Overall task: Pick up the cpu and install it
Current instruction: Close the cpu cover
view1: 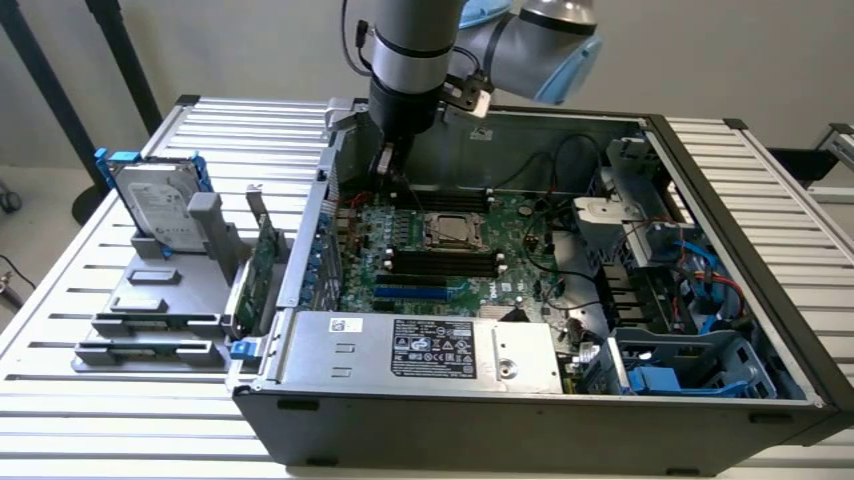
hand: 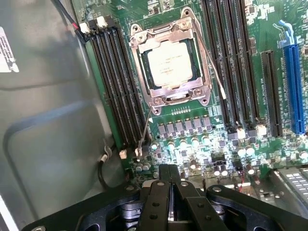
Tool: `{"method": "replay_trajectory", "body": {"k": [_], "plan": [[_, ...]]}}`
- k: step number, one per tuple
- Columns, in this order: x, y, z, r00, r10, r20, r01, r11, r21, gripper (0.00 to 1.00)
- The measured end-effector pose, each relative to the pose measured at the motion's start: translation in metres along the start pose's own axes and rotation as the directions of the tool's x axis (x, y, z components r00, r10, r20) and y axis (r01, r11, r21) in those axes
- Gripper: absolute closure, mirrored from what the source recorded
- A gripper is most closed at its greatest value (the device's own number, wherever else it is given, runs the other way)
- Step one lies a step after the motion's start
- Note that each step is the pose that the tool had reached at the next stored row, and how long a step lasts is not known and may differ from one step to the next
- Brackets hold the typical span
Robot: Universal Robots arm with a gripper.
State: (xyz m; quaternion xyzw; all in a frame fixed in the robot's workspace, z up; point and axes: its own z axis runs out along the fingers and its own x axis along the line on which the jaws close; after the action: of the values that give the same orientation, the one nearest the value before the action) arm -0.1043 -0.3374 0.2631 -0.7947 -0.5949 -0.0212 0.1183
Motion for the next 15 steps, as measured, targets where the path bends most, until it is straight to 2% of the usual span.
{"method": "replay_trajectory", "body": {"k": [2, 4, 9, 11, 15], "plan": [[-0.0001, 0.0001, 0.0007, 0.9996, 0.024, -0.0128, -0.024, 0.9997, -0.0017, 0.89], [-0.0003, 0.0004, 0.0021, 0.9984, 0.052, -0.023, -0.052, 0.9987, -0.0048, 0.89], [-0.0012, 0.0011, 0.0062, 0.9925, 0.116, -0.0385, -0.116, 0.9931, -0.0139, 0.89], [-0.0014, 0.0008, 0.0073, 0.9902, 0.132, -0.0481, -0.132, 0.9911, -0.0139, 0.89], [-0.0029, -0.0033, 0.0086, 0.9874, 0.143, -0.0682, -0.143, 0.9896, -0.0075, 0.89]]}}
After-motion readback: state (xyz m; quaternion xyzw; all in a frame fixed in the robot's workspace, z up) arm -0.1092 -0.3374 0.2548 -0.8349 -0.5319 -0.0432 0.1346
